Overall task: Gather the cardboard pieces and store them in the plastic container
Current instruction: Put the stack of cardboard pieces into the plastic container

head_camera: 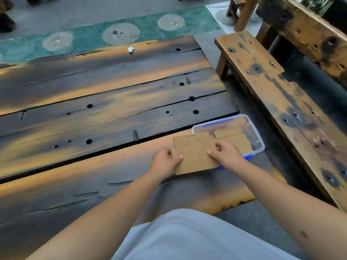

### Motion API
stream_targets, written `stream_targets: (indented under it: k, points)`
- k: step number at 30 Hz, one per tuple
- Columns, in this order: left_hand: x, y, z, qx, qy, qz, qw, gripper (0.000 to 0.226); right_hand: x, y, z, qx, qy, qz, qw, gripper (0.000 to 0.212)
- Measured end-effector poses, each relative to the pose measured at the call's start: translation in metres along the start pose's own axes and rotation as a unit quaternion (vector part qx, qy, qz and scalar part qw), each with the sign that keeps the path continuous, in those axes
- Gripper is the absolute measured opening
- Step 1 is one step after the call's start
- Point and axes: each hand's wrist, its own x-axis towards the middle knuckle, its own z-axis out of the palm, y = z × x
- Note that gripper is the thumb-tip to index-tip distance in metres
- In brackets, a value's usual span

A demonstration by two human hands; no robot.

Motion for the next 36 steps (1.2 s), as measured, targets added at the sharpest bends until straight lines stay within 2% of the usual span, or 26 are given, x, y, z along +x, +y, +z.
stream_targets:
  k: [8, 12, 18, 22, 25, 28, 32, 36]
  points:
    - [0.02, 0.069, 0.081, 0.011, -0.007, -0.007, 1.0, 0.023, 0.034, 0.033, -0.09, -0.033, 0.009, 0.032, 0.999, 0.036]
    - [0.031, 0.086, 0.105, 0.014, -0.034, -0.025, 0.999, 0.025, 0.049, 0.041, -0.109, -0.103, 0.057, 0.061, 0.991, 0.048]
    - [0.044, 0.097, 0.13, -0.033, -0.066, -0.064, 0.995, 0.015, 0.07, 0.044, -0.109, -0.181, 0.077, 0.1, 0.975, 0.05]
    - [0.056, 0.096, 0.143, -0.04, -0.084, -0.118, 0.989, 0.034, 0.084, 0.043, -0.104, -0.216, 0.071, 0.13, 0.965, 0.048]
    - [0.063, 0.091, 0.148, -0.033, -0.092, -0.136, 0.986, 0.04, 0.09, 0.043, -0.1, -0.245, 0.048, 0.144, 0.958, 0.047]
    - [0.068, 0.084, 0.149, -0.023, -0.089, -0.142, 0.986, 0.04, 0.094, 0.046, -0.1, -0.272, 0.005, 0.149, 0.951, 0.031]
    - [0.073, 0.079, 0.149, -0.042, -0.075, -0.15, 0.985, 0.03, 0.1, 0.047, -0.097, -0.258, -0.002, 0.155, 0.954, 0.036]
    - [0.078, 0.079, 0.151, -0.097, -0.07, -0.18, 0.976, 0.054, 0.102, 0.046, -0.089, -0.239, -0.007, 0.17, 0.956, 0.047]
